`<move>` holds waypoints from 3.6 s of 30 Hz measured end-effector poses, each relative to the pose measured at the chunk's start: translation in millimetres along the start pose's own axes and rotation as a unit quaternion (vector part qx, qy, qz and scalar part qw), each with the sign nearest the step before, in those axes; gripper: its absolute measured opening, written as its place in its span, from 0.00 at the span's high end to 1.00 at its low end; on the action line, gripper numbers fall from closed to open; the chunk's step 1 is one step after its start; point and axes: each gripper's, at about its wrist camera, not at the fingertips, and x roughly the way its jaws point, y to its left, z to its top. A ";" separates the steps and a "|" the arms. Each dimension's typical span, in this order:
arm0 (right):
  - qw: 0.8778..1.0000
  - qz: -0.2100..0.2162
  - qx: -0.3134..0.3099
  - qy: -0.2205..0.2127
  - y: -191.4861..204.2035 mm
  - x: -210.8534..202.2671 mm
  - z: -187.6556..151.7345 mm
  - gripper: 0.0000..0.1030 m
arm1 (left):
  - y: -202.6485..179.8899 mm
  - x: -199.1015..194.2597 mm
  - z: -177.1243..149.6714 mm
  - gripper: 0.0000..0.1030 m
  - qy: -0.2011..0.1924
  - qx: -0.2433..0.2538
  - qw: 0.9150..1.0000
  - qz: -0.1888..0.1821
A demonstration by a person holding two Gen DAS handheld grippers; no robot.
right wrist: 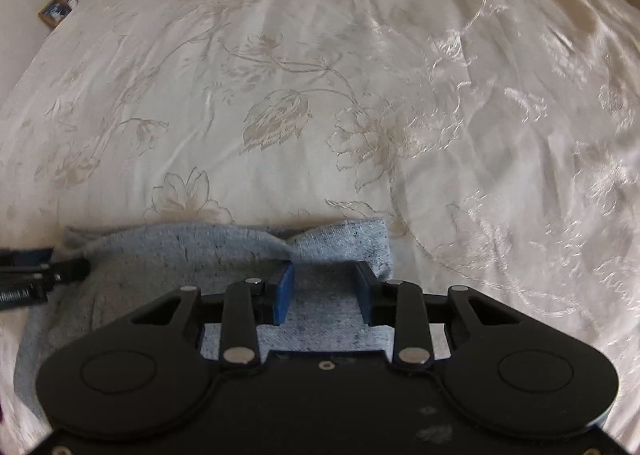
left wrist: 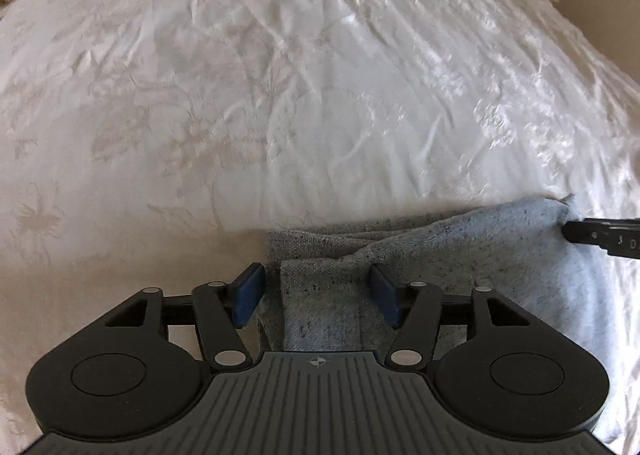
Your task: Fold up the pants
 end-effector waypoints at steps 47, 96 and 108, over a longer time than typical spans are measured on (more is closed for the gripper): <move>0.994 0.059 0.081 -0.053 -36.7 -90.9 -80.1 0.00 | 16.2 -50.6 -65.7 0.01 0.025 -0.076 0.997 0.009; 0.982 0.184 -0.002 0.045 -5.2 14.3 -54.7 0.50 | 9.1 16.1 -32.2 0.46 0.020 -0.043 0.993 -0.110; 0.972 0.211 -0.105 0.006 72.1 -62.0 -23.9 0.82 | 7.9 -76.5 -46.8 0.73 -0.071 -0.097 0.989 -0.082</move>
